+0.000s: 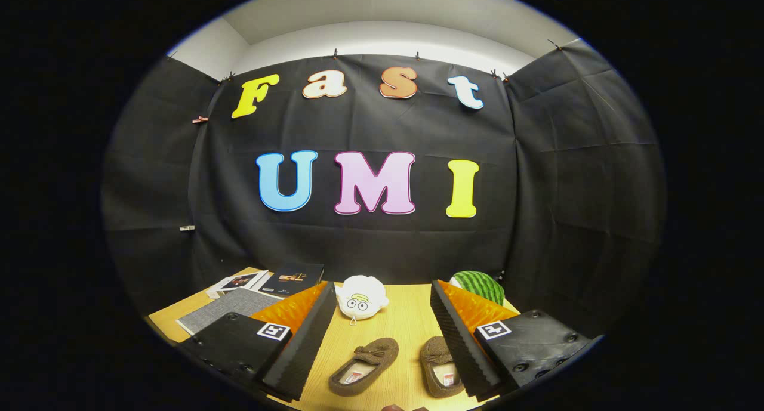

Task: Open the storage box then place both shoes into the box .Put the left shoe in first, then the right shoe, with the right side of both shoes facing outward in a uniform manner.

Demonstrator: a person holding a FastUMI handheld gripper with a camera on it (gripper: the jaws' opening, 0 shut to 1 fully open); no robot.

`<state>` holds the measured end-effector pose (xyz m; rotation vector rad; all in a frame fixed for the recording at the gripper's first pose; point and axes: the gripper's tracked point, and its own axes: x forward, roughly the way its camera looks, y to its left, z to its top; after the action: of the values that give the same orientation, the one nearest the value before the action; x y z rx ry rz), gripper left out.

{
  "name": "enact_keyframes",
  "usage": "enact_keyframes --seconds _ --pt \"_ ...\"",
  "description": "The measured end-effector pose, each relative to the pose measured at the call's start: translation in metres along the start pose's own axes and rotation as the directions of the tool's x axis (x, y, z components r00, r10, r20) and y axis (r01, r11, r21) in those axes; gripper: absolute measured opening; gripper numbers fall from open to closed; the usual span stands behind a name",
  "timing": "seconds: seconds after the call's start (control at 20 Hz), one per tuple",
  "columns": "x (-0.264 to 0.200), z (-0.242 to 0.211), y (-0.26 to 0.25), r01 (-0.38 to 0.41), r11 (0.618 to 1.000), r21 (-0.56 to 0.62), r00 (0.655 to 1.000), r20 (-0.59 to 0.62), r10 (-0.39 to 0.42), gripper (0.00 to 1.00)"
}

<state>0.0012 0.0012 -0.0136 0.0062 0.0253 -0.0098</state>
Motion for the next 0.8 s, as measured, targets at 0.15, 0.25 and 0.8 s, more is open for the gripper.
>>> enact_keyframes --seconds 0.15,0.25,0.8 --pt "0.002 -0.001 -0.001 0.002 1.000 0.000 1.000 -0.003 -0.002 0.97" --pt "0.004 0.000 -0.001 0.002 1.000 -0.002 1.000 -0.003 -0.002 0.97" --pt "0.016 -0.017 0.010 -0.025 1.000 0.007 0.998 -0.054 0.026 0.97"
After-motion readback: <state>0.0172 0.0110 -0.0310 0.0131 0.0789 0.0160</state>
